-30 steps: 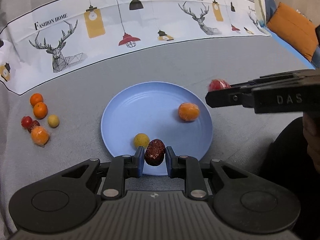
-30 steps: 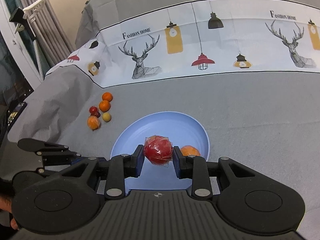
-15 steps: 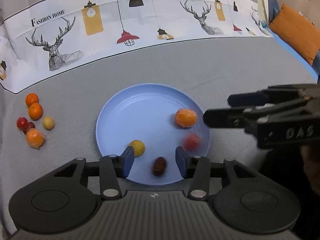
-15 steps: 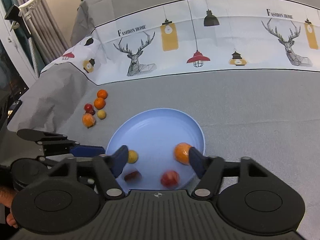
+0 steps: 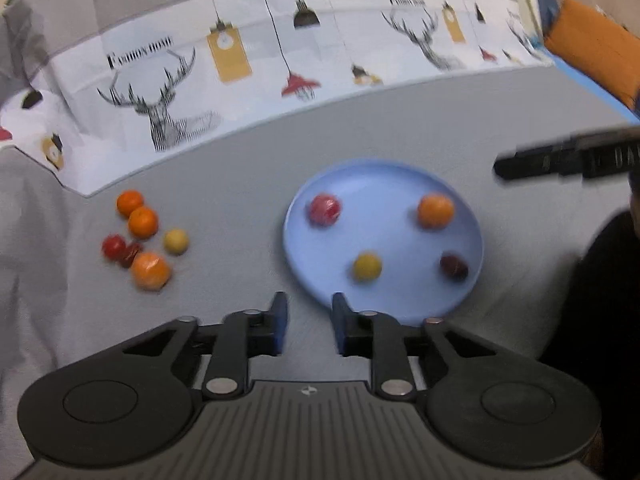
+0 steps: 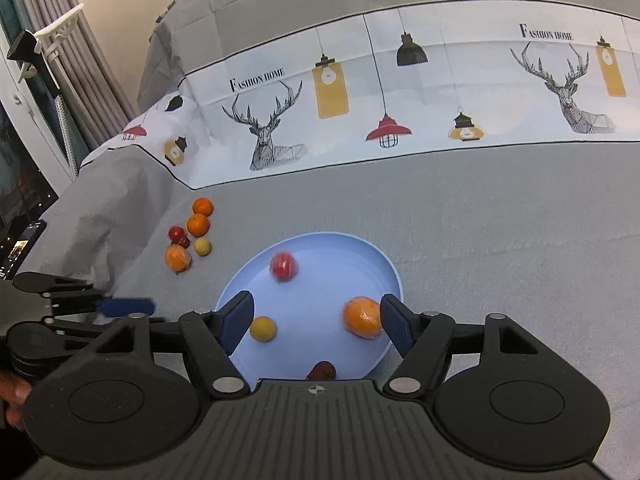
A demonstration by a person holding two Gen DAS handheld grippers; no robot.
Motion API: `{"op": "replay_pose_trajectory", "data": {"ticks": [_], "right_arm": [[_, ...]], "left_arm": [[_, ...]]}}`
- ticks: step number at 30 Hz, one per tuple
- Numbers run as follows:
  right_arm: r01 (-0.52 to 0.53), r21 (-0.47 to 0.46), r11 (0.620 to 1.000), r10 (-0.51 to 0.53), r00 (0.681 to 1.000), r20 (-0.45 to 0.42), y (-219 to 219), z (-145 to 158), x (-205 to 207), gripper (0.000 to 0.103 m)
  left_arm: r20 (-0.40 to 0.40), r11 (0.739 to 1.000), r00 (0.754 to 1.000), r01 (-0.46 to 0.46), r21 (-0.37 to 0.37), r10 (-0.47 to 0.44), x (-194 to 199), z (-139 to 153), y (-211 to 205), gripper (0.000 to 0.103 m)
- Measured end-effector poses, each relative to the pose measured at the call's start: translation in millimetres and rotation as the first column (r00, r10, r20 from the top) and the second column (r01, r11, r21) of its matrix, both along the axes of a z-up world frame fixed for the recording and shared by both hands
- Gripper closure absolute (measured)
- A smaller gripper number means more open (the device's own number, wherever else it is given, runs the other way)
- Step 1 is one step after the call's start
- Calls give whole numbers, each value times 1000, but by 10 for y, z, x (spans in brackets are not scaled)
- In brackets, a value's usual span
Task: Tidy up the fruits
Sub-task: 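Lower both fruits onto the blue plate and open both tools, then move both open tools back toward the remaining fruit cluster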
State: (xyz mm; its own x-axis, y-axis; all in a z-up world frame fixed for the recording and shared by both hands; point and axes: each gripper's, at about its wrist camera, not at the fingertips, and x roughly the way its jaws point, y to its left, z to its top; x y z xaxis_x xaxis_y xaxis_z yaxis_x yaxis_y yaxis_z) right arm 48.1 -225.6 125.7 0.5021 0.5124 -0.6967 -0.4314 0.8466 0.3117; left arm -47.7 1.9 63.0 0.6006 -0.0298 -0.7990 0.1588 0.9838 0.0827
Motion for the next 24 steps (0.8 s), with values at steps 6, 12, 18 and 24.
{"op": "replay_pose_trajectory", "data": {"ticks": [6,12,18,24], "right_arm": [[3,-5,1000,-3,1000,19,3,26,-20,26],[-9,-22,1000,9,1000,23,38,27,-30,26],[-10,-31,999,10,1000,4,58,4,-3,26],[4,-90,996,-4,1000,-4,109,-20,3,26]], "left_arm": [[-7,995,1000,28,93,-27,-118,46,501,88],[54,990,989,-140,24,138,-209,-10,842,87],[73,834,851,-487,-260,520,-427,71,1506,87],[82,913,915,-379,-152,394,-295,93,1256,83]]}}
